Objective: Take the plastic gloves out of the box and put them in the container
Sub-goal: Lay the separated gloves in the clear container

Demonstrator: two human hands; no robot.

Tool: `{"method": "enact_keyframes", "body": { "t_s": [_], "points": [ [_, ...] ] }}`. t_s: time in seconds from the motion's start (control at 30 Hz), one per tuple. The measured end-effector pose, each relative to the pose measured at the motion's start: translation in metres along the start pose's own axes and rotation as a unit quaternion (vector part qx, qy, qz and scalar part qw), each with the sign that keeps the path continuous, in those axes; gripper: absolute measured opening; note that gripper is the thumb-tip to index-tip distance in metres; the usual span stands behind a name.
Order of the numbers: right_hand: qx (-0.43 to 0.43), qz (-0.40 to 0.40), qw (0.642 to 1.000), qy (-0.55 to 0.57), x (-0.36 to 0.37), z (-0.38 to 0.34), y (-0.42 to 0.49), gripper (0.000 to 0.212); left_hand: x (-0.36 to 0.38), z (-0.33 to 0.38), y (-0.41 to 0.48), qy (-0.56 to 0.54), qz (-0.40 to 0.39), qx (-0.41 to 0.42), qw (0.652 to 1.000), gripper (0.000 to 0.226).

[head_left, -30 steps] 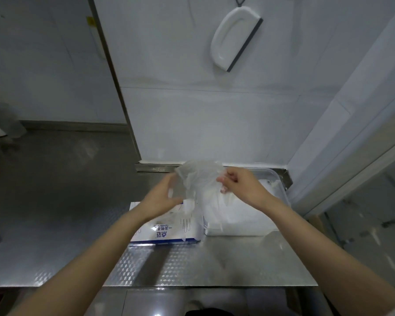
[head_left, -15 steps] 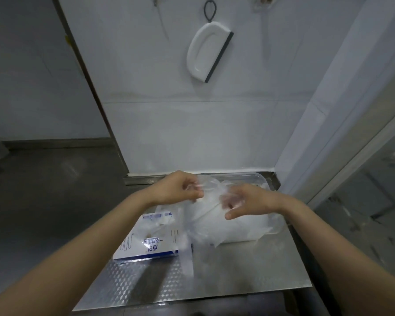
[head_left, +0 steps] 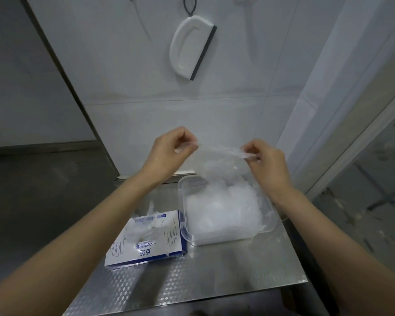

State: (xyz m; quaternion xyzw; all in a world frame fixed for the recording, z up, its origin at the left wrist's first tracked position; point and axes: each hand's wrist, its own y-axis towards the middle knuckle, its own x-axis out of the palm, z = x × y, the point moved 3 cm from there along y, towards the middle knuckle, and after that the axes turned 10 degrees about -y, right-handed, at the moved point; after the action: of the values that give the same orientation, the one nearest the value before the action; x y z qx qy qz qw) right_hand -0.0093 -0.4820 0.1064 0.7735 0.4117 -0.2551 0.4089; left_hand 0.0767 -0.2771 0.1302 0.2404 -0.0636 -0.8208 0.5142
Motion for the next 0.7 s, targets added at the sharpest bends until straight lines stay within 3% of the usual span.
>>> {"method": "enact_keyframes", "body": {
  "t_s": [0.1, 0.2, 0.3, 0.37, 0.47, 0.7],
  "points": [
    [-0.075, 0.073, 0.994, -0.005, -0.009, 0.000, -0.002, 0.014, 0.003, 0.008, -0.010, 0.046, -0.028, 0.112, 0.992, 0.004],
    [-0.184, 0.063, 0.979, -0.053, -0.005, 0.007, -0.012, 0.011, 0.009, -0.016, -0.024, 0.147, -0.133, 0.144, 0.970, 0.004],
    [-0.250, -0.028, 0.963, -0.096, 0.016, 0.028, -0.025, 0.011, 0.019, -0.047, -0.039, 0.249, -0.237, 0.128, 0.930, 0.005],
    [-0.257, -0.113, 0.949, -0.143, 0.037, 0.042, -0.035, 0.027, 0.029, -0.062, -0.049, 0.283, -0.291, 0.102, 0.908, 0.009],
    [-0.220, -0.252, 0.920, -0.206, 0.066, 0.056, -0.048, 0.049, 0.048, -0.083, -0.055, 0.338, -0.357, 0.066, 0.869, 0.016],
    [-0.125, -0.427, 0.870, -0.212, 0.102, 0.070, -0.061, 0.055, 0.083, -0.116, -0.055, 0.483, -0.452, 0.013, 0.750, 0.028]
  ]
}}
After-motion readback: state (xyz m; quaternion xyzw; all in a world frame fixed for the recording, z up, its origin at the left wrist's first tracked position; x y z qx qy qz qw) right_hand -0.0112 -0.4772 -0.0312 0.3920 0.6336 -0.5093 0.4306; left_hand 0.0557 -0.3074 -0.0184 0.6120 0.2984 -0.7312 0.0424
